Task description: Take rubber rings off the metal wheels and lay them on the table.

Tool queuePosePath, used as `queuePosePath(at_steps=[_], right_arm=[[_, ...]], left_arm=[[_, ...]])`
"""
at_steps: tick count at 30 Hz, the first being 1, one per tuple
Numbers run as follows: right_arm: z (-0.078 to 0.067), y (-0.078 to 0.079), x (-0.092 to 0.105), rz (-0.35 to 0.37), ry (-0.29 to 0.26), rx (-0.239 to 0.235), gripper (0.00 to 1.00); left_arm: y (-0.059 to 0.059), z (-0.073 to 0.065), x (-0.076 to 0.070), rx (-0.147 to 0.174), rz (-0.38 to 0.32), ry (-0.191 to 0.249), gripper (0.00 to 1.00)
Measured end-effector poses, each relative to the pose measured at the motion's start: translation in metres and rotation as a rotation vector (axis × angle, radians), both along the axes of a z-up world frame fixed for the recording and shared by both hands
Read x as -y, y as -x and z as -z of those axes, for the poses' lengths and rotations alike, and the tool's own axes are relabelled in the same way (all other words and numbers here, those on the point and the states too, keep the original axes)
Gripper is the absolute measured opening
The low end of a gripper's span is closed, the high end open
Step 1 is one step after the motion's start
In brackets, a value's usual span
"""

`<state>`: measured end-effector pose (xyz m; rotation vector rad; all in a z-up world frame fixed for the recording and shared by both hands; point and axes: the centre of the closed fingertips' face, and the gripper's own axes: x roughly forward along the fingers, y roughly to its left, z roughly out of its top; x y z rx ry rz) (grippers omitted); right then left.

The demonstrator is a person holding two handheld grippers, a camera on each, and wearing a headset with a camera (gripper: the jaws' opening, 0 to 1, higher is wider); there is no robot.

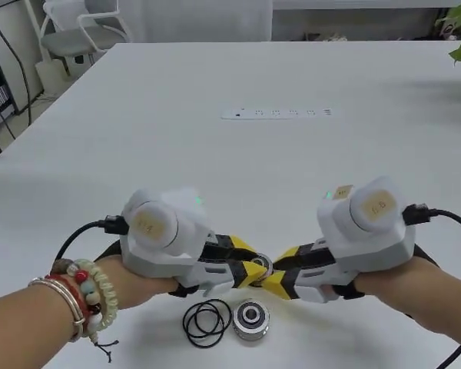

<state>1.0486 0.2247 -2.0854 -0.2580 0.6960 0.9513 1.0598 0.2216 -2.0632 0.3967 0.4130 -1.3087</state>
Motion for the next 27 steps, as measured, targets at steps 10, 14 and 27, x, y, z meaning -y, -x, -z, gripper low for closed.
queuePosePath(at_steps=[10, 14, 27], right_arm=[[-0.0002, 0.0003, 0.0038, -0.009, 0.024, 0.012, 0.00], [0.0001, -0.0020, 0.0053, 0.020, 0.008, -0.019, 0.00], [-0.0082, -0.0078, 0.0102, 0.151, -0.102, -0.117, 0.00]], left_arm=[[-0.0002, -0.0001, -0.0009, 0.001, -0.004, 0.003, 0.09], [-0.0002, -0.0002, -0.0012, 0.004, 0.000, 0.001, 0.09], [0.0011, 0.0001, -0.0062, 0.009, 0.025, -0.026, 0.08]])
